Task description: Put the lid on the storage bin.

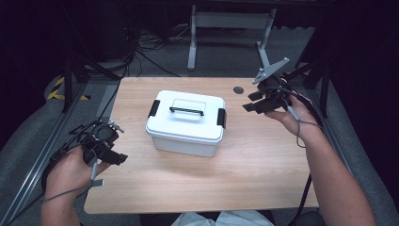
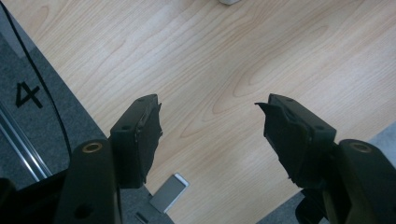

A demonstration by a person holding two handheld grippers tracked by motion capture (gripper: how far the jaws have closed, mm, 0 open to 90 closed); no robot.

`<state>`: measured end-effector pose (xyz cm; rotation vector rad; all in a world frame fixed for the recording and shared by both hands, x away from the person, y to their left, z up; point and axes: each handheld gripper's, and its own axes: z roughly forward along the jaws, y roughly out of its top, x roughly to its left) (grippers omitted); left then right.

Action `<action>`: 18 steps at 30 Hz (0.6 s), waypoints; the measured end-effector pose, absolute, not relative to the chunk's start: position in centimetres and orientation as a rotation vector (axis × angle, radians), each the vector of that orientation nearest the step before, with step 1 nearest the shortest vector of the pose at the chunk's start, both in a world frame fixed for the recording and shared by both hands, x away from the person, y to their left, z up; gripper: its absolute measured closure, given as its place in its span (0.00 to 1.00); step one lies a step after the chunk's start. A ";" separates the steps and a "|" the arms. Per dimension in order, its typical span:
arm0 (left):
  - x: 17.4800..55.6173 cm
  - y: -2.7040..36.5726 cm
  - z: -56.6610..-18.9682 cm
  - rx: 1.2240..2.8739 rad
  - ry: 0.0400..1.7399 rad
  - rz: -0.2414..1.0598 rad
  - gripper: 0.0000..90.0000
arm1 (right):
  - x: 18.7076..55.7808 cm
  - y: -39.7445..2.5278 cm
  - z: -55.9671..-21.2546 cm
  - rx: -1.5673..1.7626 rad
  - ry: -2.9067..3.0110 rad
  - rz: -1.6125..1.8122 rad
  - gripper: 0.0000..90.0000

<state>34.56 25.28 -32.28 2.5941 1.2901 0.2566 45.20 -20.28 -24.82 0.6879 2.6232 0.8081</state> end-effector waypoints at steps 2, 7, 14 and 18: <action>34.6 25.3 -32.4 2.594 1.292 0.255 0.41 | 45.1 -20.9 -25.0 0.705 2.628 0.802 0.61; 34.6 25.1 -32.5 2.608 1.273 0.252 0.40 | 44.7 -23.2 -25.6 0.793 2.580 0.756 0.62; 35.1 24.8 -32.5 2.604 1.253 0.250 0.41 | 43.6 -27.0 -27.2 0.907 2.548 0.761 0.62; 35.3 24.4 -32.5 2.604 1.241 0.250 0.42 | 42.7 -29.0 -28.3 0.975 2.544 0.911 0.61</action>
